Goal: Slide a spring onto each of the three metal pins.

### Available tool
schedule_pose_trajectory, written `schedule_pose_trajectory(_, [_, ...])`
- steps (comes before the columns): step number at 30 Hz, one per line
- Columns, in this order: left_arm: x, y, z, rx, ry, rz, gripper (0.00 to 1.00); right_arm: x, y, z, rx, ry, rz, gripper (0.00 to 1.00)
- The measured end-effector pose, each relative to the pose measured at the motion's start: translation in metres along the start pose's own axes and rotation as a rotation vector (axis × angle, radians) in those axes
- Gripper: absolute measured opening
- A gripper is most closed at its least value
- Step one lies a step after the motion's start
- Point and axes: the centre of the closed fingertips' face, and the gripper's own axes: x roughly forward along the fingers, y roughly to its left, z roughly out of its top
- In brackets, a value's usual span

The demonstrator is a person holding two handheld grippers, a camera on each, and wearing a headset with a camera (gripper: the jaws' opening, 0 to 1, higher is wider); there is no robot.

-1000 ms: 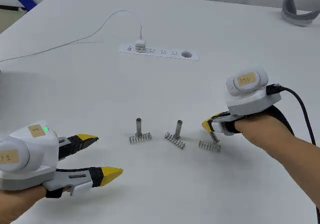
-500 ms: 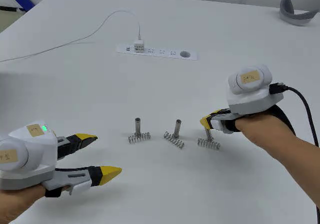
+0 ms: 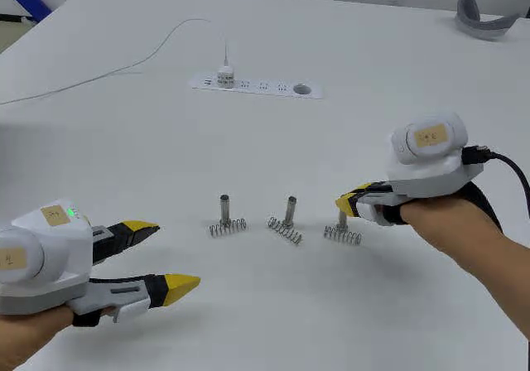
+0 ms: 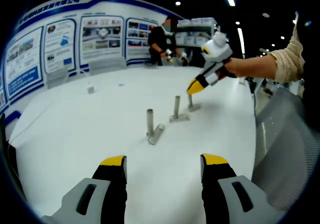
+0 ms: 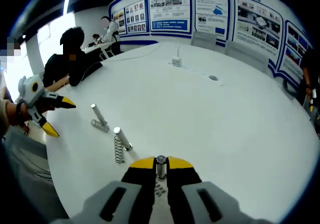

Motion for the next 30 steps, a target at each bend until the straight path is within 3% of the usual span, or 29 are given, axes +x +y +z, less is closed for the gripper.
schedule_pose_trajectory(16, [-0.0002,-0.0014,0.0003,0.001,0.001,-0.001,0.6,-0.0032,-0.0019,-0.0033,-0.067,-0.014,0.012,0.09])
schedule_pose_trajectory(30, [0.0006,-0.0031,0.0009,0.005,0.001,-0.005,0.6,-0.004,-0.0031,-0.0018,-0.071,-0.028,0.015,0.11])
